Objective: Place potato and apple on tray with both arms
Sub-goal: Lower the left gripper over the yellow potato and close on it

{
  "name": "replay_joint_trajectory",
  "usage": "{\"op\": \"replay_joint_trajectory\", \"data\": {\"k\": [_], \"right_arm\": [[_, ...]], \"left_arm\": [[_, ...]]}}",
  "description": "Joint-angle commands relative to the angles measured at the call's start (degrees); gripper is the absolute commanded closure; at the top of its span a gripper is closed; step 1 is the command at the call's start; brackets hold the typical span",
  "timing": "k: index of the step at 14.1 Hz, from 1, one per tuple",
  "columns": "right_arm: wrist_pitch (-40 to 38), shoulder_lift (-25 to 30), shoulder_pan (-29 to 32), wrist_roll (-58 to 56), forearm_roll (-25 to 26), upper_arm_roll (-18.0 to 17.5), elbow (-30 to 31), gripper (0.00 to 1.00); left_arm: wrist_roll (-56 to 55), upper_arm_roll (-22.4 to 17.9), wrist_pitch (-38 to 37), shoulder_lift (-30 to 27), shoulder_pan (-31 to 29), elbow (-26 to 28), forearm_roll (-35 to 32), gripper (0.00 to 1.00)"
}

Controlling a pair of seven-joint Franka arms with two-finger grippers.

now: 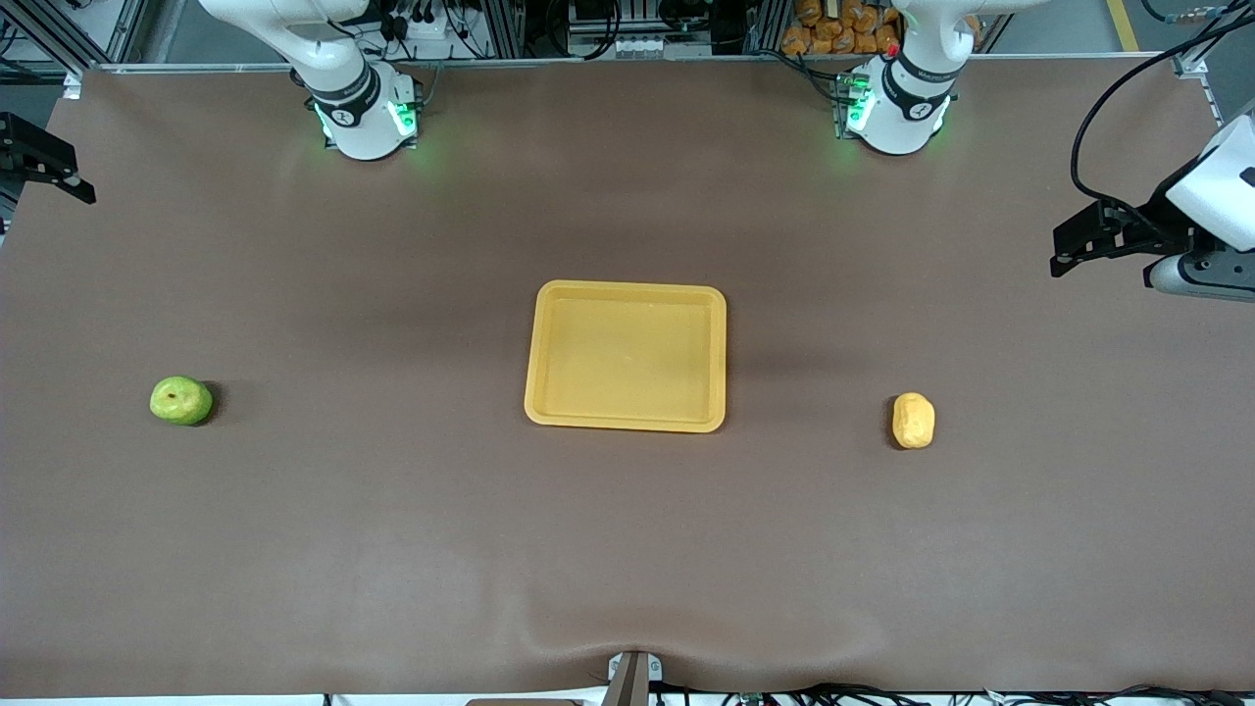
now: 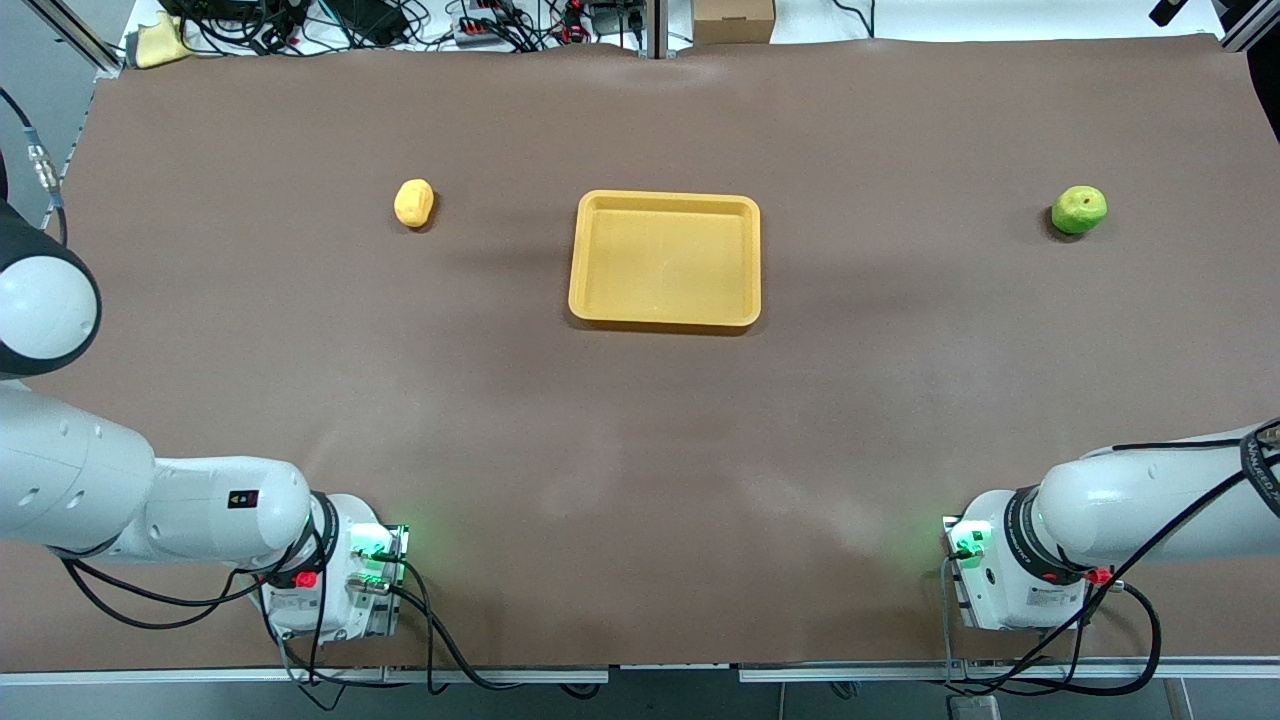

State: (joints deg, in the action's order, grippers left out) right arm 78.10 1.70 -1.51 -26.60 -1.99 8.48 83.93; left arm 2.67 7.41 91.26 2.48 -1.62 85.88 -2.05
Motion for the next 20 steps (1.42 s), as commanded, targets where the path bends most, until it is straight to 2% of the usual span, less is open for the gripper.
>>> {"op": "replay_joint_trajectory", "data": {"k": [1,9,13,15,20], "right_arm": [[-0.7,0.0,0.3,-0.4,-1.0,0.3,-0.7,0.0],[-0.4,-0.6,0.5,-0.4,-1.0,0.3,-0.8,0.0],[-0.3,-1.2,1.2,-0.2,-1.2,0.4,-1.0,0.0],[-0.3,-1.2,1.2,-0.2,-1.1,0.4,-1.0,0.0],[-0.3,-2.1,2.4,-0.5,-1.1,0.4,-1.0,0.0]], "left_arm": [[1.0,0.3,0.1,-0.2,-0.2,-0.3,-1.0,0.0],[-1.8,0.3,-2.5,1.0,-0.6,0.1,-0.5,0.0],[-3.1,0.2,-4.2,3.5,-1.0,1.9,0.1,0.0],[-3.2,0.2,-1.2,5.2,-0.8,3.9,0.1,0.0],[-3.4,0.1,16.7,5.5,-2.0,18.2,0.0,0.0]]}}
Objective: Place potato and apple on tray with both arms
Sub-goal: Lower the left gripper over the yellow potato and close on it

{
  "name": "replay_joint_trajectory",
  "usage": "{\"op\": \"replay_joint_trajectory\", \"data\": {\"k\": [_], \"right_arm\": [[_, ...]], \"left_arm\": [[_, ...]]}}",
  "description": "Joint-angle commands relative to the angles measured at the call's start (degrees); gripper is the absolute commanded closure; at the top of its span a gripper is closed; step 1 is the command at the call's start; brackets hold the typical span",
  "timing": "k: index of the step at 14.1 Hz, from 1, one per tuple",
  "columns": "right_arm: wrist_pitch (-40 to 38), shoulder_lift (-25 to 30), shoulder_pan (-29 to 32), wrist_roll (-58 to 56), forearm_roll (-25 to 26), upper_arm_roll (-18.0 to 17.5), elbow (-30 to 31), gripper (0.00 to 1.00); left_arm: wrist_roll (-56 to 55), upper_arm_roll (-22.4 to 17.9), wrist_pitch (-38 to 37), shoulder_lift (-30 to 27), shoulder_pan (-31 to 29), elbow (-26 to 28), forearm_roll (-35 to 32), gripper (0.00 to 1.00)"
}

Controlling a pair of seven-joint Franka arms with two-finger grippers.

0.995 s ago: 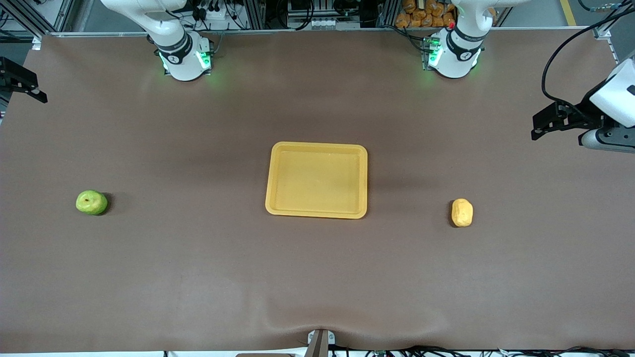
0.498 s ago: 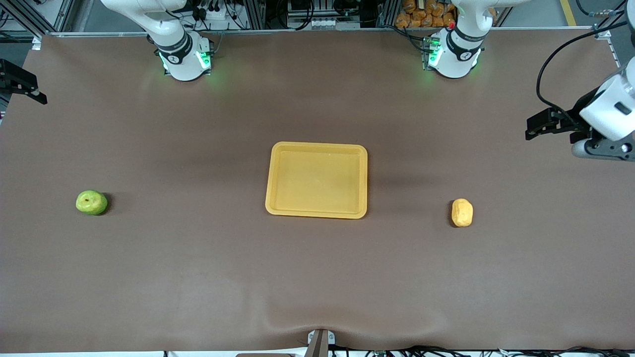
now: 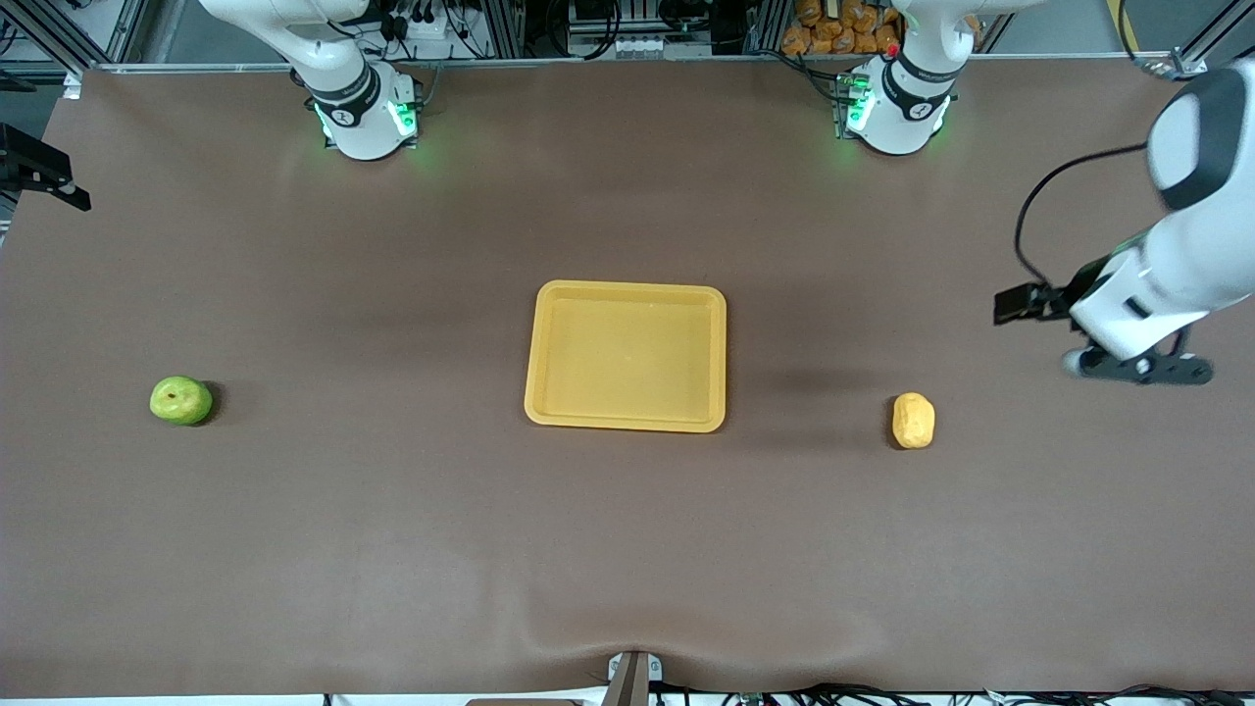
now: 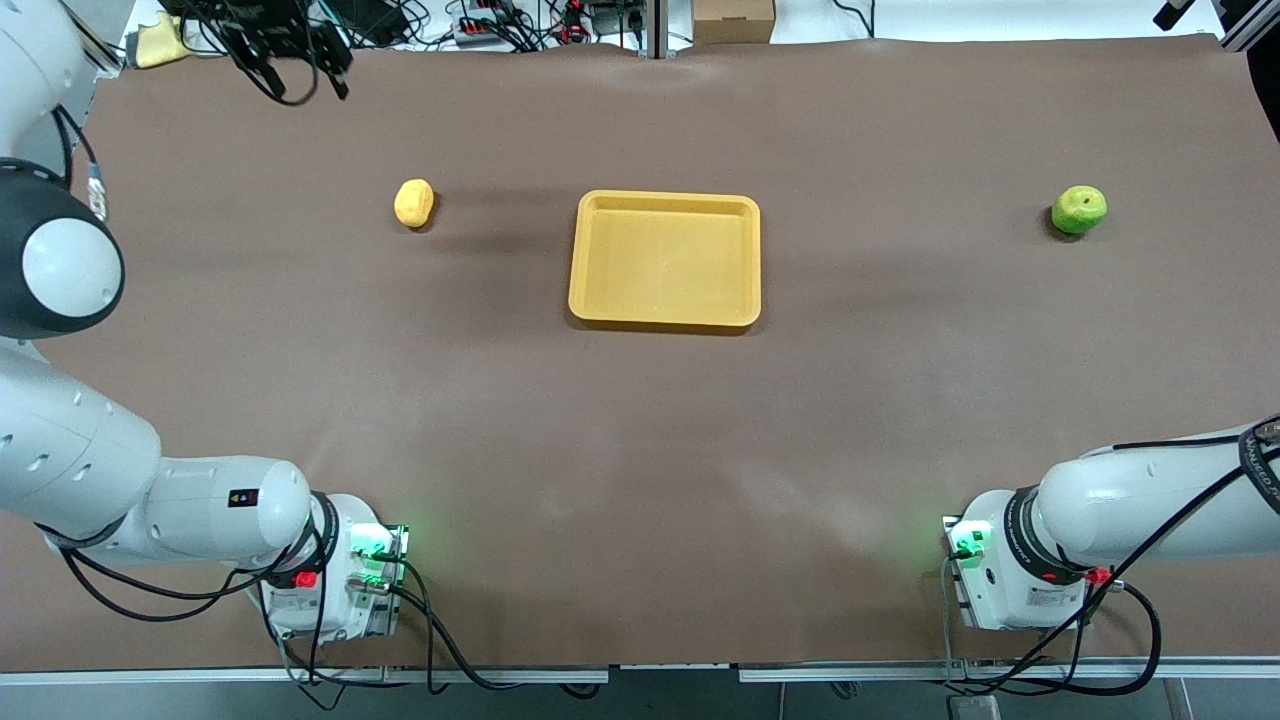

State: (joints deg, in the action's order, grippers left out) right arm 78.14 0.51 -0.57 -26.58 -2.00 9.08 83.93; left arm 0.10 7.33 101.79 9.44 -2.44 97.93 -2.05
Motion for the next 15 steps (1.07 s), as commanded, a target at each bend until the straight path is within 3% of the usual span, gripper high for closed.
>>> {"op": "replay_joint_trajectory", "data": {"k": [1,3,6,15], "right_arm": [[-0.4,-1.0,1.4,-0.5,-1.0,-0.2,-1.0,0.0],[-0.1,-1.0,1.4,-0.6,-1.0,-0.2,-1.0,0.0],[2.2,-2.5,1.5,-0.8,-0.7,-0.1,-1.0,0.0],[5.8,-7.3,2.7,-0.9,0.2,-0.1,-1.1,0.0]], "left_arm": [[-0.8,0.3,10.6,-1.1,-1.8,9.0,0.0,0.0],[-1.8,0.3,20.0,1.1,-2.3,13.1,0.0,0.0],[-7.5,0.3,27.5,7.1,-1.3,13.4,-0.8,0.0],[-18.6,0.1,39.9,17.9,0.9,12.8,-0.9,0.0]]}}
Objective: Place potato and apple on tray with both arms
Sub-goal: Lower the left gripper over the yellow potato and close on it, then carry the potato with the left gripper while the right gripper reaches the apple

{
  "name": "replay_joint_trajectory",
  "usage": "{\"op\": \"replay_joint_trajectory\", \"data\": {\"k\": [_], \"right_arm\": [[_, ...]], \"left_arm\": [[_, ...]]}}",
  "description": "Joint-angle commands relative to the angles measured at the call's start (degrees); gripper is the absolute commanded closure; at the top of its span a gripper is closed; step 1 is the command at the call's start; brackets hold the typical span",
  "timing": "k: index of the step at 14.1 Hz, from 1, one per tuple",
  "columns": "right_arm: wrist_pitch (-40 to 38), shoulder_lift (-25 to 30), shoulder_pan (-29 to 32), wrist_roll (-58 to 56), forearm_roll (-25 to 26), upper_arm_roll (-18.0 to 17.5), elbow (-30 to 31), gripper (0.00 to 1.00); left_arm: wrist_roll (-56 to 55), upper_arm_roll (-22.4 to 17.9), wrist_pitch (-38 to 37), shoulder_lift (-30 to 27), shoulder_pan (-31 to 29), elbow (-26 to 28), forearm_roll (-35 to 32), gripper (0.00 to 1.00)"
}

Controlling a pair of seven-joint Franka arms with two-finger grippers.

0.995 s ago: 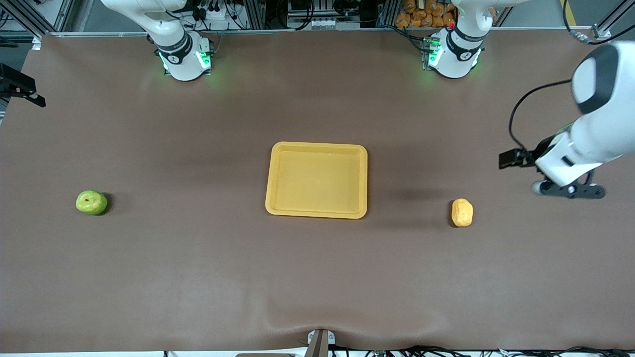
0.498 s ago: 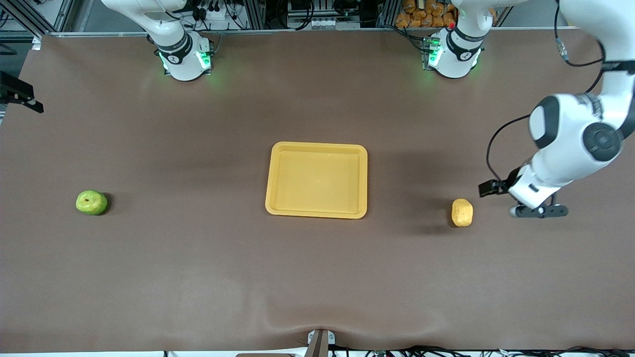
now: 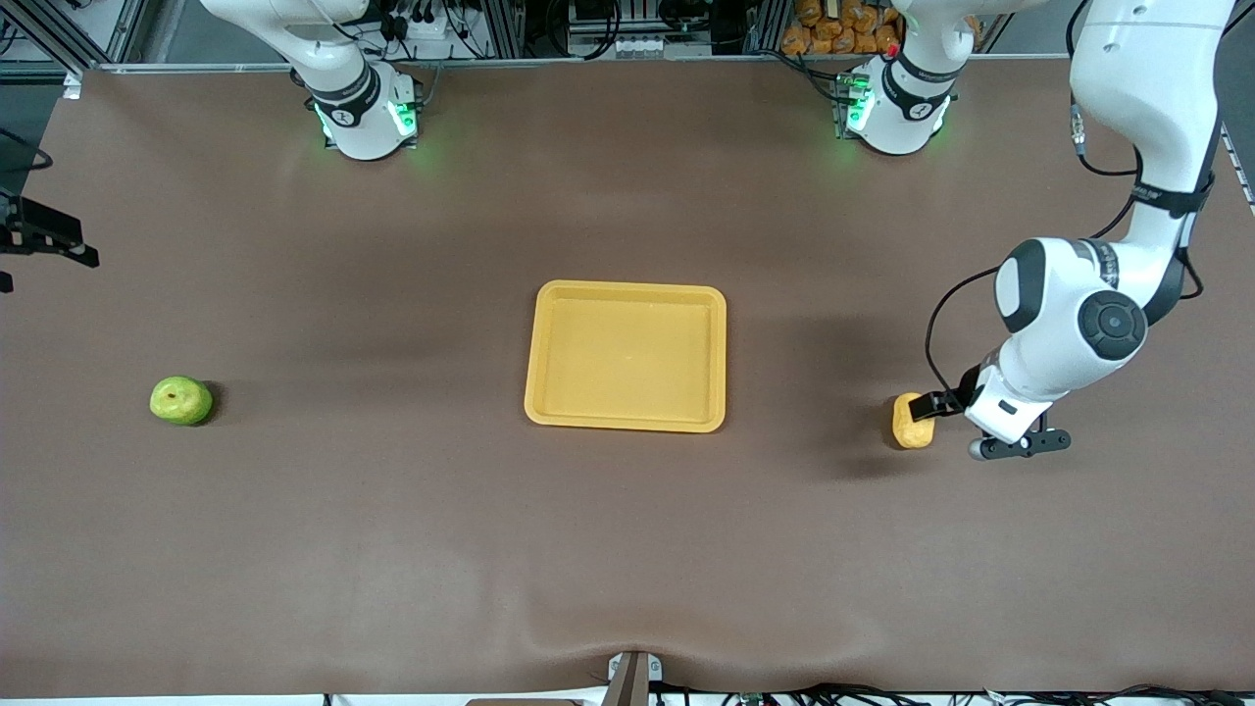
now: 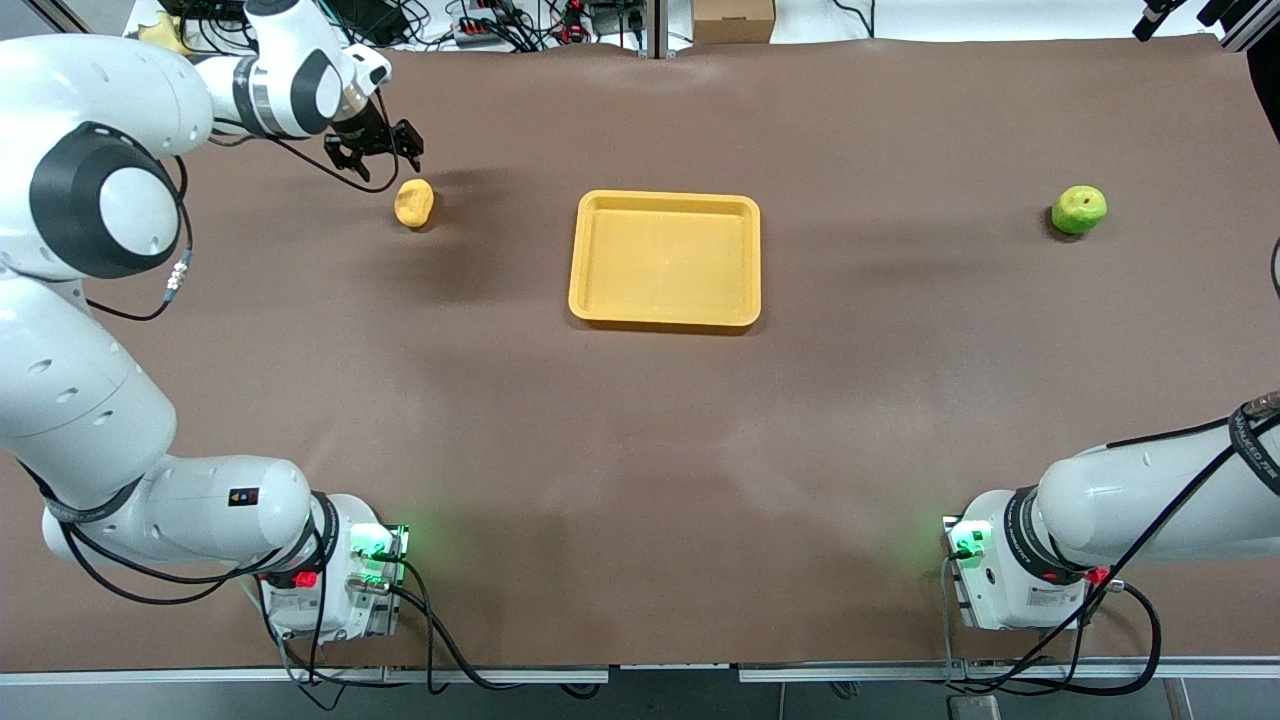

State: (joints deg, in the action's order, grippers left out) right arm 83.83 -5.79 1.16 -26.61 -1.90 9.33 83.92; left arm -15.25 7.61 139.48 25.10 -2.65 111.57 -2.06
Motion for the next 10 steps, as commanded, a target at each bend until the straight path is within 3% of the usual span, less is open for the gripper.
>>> {"op": "replay_joint_trajectory", "data": {"k": [1,4,8,9,10], "right_arm": [[0.3,-1.5,1.3,-0.9,0.3,-0.4,-1.1,0.0],[1.7,-3.9,2.7,-1.0,0.3,-0.4,-1.1,0.0],[4.9,-8.6,4.4,-1.0,0.2,-0.4,-0.9,0.0],[5.0,-10.9,4.7,-1.1,-0.5,-0.4,-0.9,0.0],[5.6,-11.7,5.9,-1.1,-0.7,-0.4,-0.8,0.0]], "left_arm": [[-3.1,-0.2,2.6,3.1,1.2,-0.8,-1.0,0.0],[-3.4,0.0,2.5,4.6,0.7,-0.4,-9.3,0.0],[-3.7,0.0,2.9,6.7,1.2,-1.3,-9.9,0.0],[-3.8,0.0,3.1,7.2,1.2,-1.7,-9.9,0.1],[-4.3,0.0,3.2,7.5,1.2,-1.7,-9.8,0.56]]}}
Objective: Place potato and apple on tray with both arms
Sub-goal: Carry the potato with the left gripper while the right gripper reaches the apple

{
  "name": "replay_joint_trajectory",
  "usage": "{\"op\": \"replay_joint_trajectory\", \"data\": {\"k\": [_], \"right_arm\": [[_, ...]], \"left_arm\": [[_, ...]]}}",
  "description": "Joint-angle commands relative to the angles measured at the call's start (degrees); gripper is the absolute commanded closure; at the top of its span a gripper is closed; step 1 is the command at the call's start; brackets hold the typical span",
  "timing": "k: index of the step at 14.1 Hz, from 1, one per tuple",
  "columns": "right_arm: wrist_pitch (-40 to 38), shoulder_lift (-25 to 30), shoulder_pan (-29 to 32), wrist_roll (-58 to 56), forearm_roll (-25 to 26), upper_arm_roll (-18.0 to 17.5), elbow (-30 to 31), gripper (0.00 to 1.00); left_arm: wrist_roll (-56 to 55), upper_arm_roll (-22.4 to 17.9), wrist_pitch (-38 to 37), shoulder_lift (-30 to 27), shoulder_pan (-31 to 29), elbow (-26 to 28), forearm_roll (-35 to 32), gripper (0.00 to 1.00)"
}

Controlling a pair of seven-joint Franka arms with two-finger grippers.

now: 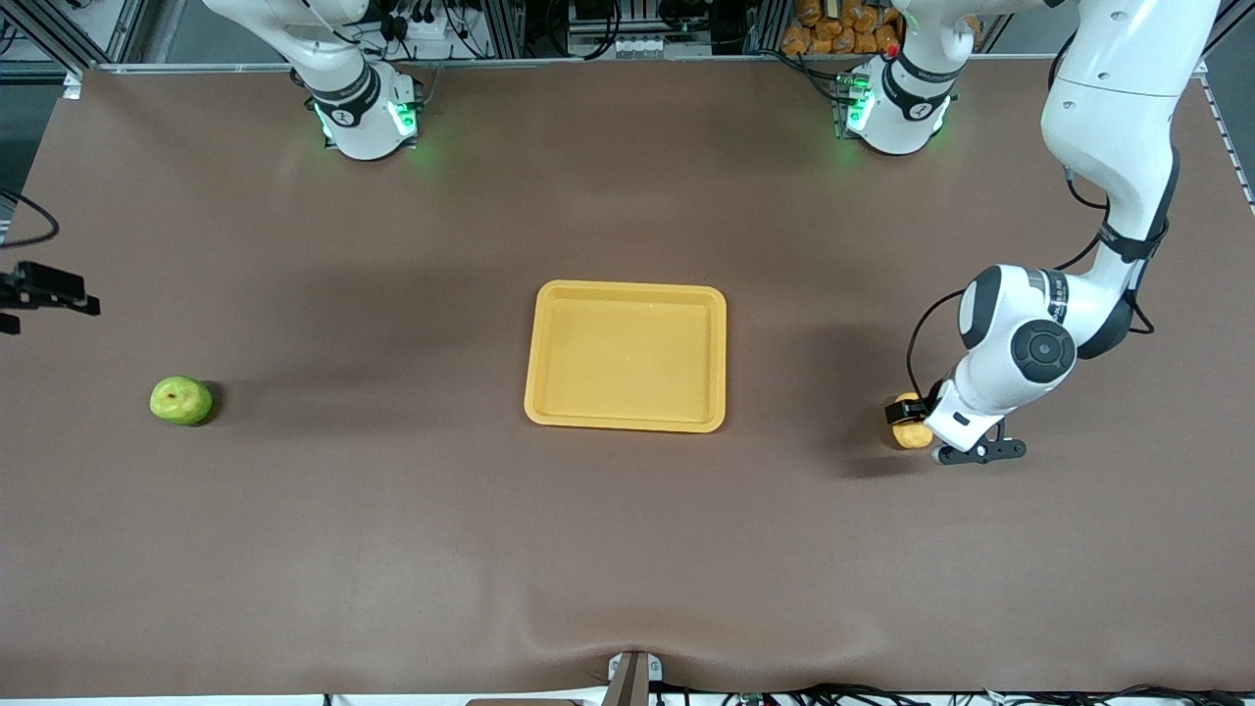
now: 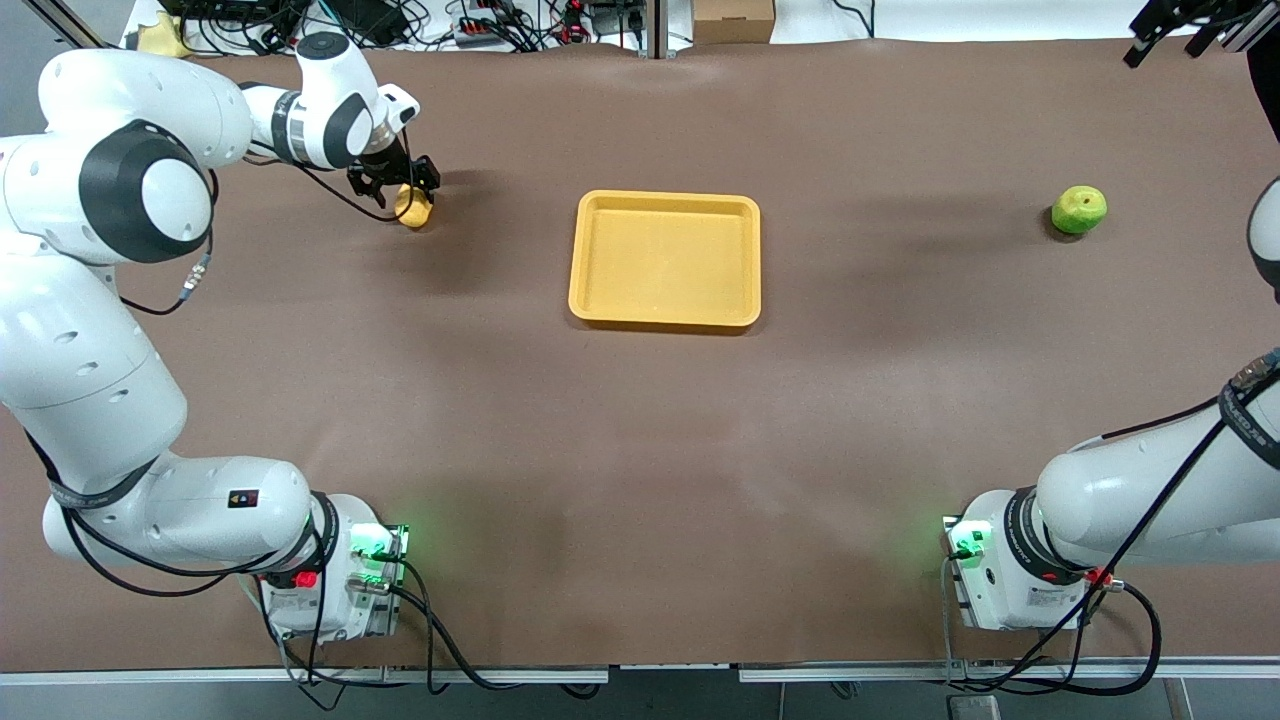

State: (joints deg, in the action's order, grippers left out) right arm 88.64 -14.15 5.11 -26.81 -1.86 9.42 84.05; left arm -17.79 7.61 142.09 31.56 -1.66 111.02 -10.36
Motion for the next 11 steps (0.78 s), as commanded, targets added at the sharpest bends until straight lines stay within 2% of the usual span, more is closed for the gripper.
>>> {"op": "replay_joint_trajectory", "data": {"k": [1,2,3,7,11], "right_arm": [[1.4,-4.6,2.3,-0.9,-0.8,-0.5,-0.9,0.0],[1.7,-6.1,2.4,-0.8,-0.8,-0.5,-0.9,0.0],[1.9,-7.2,3.0,-0.8,-0.8,-0.5,-0.8,0.0],[6.6,-11.8,4.3,-0.9,0.0,-0.5,-0.6,0.0],[10.4,-17.0,6.0,-1.0,0.1,-0.5,-0.5,0.0]], "left_arm": [[-2.5,0.0,0.6,1.0,0.2,-1.2,-1.6,0.79],[-2.6,0.0,0.6,0.8,0.1,-1.3,-1.6,0.9],[-2.8,0.1,0.5,-0.1,-0.1,-2.4,-1.6,0.95],[-4.5,0.2,-0.8,-5.4,-0.2,-4.1,-1.5,0.98],[-6.3,3.0,-8.7,-9.6,-0.2,-6.8,-0.8,0.97]]}}
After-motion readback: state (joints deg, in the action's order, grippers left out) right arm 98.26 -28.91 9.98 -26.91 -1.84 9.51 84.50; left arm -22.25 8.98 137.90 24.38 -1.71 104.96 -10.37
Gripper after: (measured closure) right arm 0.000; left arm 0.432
